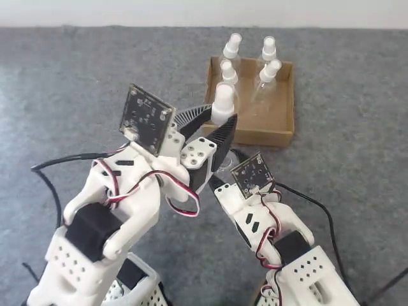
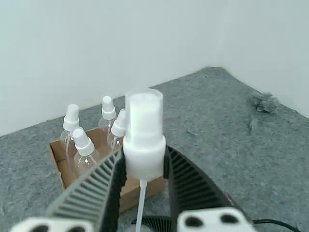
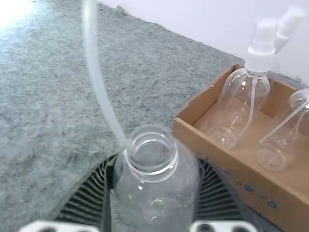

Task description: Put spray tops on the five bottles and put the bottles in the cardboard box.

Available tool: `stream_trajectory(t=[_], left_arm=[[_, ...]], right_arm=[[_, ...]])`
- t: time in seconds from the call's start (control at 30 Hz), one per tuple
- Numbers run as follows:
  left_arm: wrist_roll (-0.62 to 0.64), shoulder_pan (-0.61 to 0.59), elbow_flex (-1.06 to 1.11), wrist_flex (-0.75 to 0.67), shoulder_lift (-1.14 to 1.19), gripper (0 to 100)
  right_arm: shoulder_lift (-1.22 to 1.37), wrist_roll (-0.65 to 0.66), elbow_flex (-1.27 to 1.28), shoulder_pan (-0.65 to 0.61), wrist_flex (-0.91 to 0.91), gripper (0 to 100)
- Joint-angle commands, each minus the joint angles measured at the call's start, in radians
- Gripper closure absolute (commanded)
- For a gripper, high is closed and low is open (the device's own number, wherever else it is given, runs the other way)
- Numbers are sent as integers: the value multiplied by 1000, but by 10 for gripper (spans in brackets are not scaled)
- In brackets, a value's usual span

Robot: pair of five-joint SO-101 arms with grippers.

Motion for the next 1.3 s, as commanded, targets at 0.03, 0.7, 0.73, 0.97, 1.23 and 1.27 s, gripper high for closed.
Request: stream_trajectory(t=[0.03, 0.7, 0.73, 0.97, 1.23, 1.27], left_arm=[[9, 3, -71, -5, -29, 987], [9, 3, 137, -203, -26, 987], [9, 3, 143, -207, -26, 987], [9, -2, 147, -173, -28, 987], [9, -5, 150, -161, -28, 987], [9, -12, 156, -161, -28, 987]], right_arm=[[-19, 14, -18, -10, -25, 930], [-25, 14, -17, -12, -25, 930], [-25, 14, -17, -12, -25, 930], [-25, 55, -14, -12, -24, 930], [-27, 55, -14, -5, -24, 930], [-27, 55, -14, -5, -24, 930]])
